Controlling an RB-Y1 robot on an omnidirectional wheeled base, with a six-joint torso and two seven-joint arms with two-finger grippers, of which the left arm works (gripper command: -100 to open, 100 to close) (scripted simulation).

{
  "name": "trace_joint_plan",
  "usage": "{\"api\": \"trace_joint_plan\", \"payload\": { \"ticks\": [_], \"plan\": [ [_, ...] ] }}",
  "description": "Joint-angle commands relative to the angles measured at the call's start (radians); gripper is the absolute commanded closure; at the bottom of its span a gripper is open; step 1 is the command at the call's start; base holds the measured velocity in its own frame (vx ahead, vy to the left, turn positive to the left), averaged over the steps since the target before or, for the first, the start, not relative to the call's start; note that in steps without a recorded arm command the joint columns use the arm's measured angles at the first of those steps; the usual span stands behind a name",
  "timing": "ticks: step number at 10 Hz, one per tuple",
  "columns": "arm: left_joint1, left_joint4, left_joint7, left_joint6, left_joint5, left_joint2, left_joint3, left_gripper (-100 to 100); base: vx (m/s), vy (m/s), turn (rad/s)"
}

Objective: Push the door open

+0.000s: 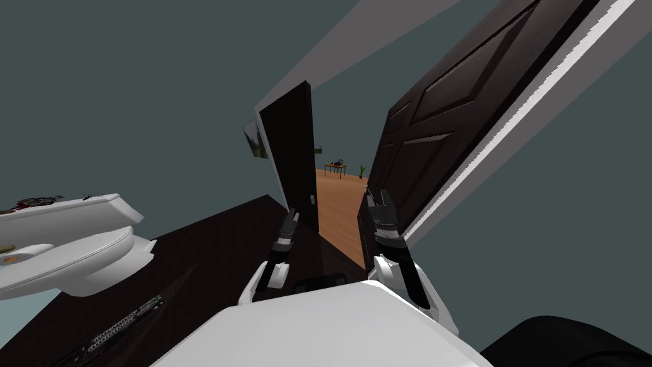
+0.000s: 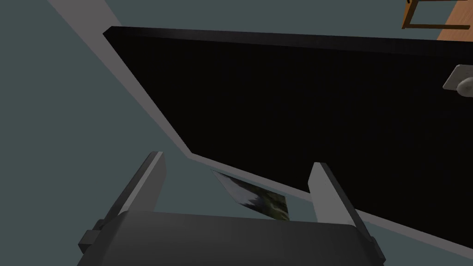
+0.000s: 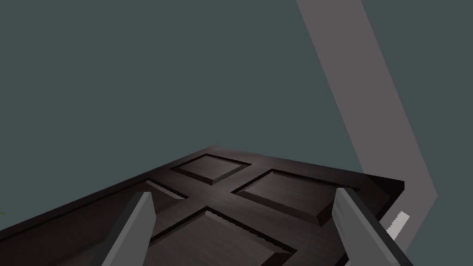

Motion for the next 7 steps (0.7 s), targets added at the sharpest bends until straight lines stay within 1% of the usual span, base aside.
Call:
{"api": "trace_joint_plan", "payload": {
  "ticks": [1, 7],
  "plan": [
    [-0.022, 0.045, 0.011, 0.000, -0.002, 0.004, -0.012, -100, 0.100, 0.092, -0.028],
    [-0.097, 0.228, 0.040, -0.031, -0.013, 0.009, -0.060, -100, 0.092, 0.078, -0.027]
  ]
}}
